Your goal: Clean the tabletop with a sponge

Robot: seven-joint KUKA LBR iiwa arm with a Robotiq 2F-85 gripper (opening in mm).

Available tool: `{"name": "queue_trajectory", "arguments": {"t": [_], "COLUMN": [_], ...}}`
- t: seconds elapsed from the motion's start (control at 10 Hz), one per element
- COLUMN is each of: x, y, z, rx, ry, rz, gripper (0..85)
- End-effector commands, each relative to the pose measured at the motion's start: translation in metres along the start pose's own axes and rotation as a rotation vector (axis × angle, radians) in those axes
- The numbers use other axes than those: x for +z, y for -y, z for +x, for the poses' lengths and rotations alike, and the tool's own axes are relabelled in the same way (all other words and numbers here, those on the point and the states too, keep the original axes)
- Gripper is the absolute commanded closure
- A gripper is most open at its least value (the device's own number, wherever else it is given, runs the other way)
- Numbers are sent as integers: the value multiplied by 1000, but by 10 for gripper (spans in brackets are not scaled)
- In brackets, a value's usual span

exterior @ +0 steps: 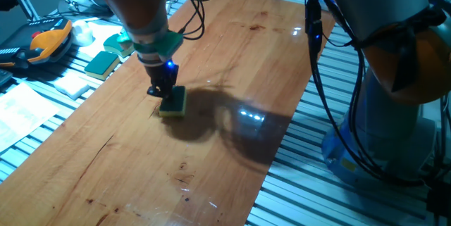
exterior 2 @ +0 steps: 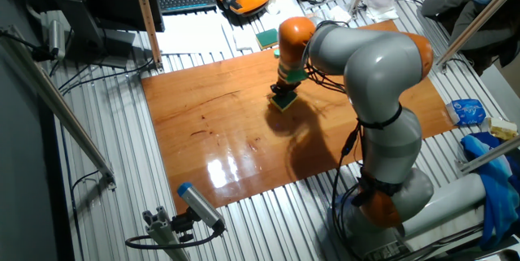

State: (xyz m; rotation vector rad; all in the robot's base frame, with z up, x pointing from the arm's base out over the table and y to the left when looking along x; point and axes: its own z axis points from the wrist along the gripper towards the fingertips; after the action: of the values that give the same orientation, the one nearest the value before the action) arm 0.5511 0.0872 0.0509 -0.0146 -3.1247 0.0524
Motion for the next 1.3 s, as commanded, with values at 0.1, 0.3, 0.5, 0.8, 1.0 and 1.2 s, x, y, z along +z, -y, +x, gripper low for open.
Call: {"name": "queue_trajectory", "arguments": {"t": [0.1, 0.3, 0.5, 0.8, 1.0, 1.2], "x": [-8, -15, -15, 4, 10, 11], "y": [-15, -32, -53, -62, -62, -62], "z": [-3, -6, -10, -12, -14, -14], "rx": [35, 65, 99, 115, 118, 118], "ry": [-9, -13, -14, 18, 22, 25], "rz": [4, 19, 43, 53, 48, 51], "gripper": [850, 850, 850, 850, 850, 850]}}
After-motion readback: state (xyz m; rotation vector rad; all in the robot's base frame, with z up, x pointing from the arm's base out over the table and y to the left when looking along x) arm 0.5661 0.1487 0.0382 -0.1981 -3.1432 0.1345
